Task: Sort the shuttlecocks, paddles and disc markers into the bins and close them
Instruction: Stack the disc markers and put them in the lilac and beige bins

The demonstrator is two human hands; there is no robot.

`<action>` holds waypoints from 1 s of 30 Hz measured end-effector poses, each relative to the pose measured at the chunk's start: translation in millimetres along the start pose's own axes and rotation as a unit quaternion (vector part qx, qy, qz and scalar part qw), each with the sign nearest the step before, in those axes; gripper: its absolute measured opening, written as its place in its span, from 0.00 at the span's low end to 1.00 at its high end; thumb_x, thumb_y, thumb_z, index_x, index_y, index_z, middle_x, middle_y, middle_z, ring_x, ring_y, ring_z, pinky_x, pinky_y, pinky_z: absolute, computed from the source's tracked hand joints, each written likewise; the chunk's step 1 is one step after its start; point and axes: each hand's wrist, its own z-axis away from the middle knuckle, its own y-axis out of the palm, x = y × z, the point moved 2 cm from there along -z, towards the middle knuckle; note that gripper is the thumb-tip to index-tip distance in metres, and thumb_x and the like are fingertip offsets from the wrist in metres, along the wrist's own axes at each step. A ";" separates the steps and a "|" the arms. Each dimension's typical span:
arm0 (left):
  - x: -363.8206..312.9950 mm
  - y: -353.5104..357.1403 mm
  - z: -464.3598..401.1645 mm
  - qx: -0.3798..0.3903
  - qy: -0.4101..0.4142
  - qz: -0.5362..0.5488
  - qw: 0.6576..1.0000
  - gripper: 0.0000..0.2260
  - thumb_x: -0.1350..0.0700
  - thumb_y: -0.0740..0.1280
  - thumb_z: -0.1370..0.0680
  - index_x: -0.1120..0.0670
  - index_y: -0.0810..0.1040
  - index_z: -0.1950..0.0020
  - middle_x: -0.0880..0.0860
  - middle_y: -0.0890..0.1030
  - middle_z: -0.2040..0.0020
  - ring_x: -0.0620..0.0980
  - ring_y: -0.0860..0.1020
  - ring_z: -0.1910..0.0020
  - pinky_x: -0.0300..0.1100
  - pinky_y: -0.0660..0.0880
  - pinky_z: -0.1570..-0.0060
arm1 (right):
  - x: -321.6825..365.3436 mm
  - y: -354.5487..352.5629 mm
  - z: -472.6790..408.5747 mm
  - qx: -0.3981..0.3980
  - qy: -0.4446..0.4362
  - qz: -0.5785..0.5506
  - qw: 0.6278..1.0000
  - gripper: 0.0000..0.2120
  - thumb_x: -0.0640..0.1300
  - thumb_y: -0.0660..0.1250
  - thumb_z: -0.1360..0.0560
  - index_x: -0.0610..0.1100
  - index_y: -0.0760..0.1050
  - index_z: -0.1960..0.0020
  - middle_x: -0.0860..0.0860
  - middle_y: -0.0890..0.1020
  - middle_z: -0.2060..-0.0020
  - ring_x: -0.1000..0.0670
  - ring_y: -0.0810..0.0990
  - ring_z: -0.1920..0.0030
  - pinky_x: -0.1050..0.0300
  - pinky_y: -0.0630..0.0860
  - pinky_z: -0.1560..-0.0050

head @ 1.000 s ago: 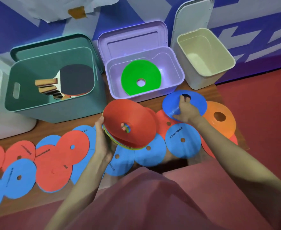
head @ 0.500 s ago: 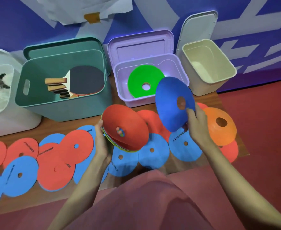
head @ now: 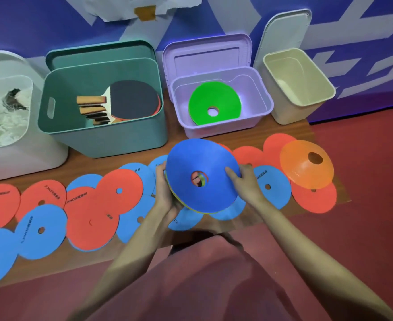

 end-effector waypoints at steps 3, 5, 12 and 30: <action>2.9 -0.1 3.1 -0.001 -0.018 0.026 0.999 0.16 0.40 0.62 0.28 0.50 0.76 0.49 0.51 0.80 0.45 0.54 0.78 0.48 0.47 0.74 0.47 | -4.8 -0.9 7.3 -0.014 -0.024 0.135 0.990 0.14 0.45 0.62 0.21 0.44 0.67 0.65 0.43 0.73 0.58 0.44 0.71 0.55 0.51 0.68 0.56; 8.2 -1.2 2.5 0.006 -0.028 0.049 0.998 0.23 0.36 0.64 0.29 0.50 0.76 0.42 0.54 0.79 0.38 0.57 0.77 0.40 0.52 0.71 0.38 | -10.2 -3.8 8.7 -0.013 -0.013 0.187 0.982 0.12 0.47 0.61 0.21 0.38 0.73 0.55 0.40 0.72 0.49 0.41 0.74 0.51 0.46 0.73 0.52; 23.0 31.1 3.5 0.025 0.001 0.041 0.999 0.17 0.43 0.61 0.23 0.53 0.80 0.45 0.55 0.82 0.43 0.57 0.80 0.46 0.51 0.75 0.45 | -27.3 -32.4 8.7 -0.043 -0.031 0.180 0.982 0.13 0.49 0.59 0.20 0.38 0.68 0.49 0.41 0.73 0.50 0.39 0.75 0.53 0.50 0.68 0.59; 94.0 121.3 -8.2 -0.069 0.082 0.049 0.993 0.14 0.46 0.60 0.22 0.52 0.80 0.48 0.53 0.83 0.48 0.53 0.81 0.51 0.48 0.75 0.52 | -162.9 -187.1 -65.0 0.041 0.038 0.326 0.944 0.42 0.40 0.68 0.27 0.39 0.43 0.24 0.37 0.57 0.29 0.34 0.77 0.45 0.45 0.75 0.53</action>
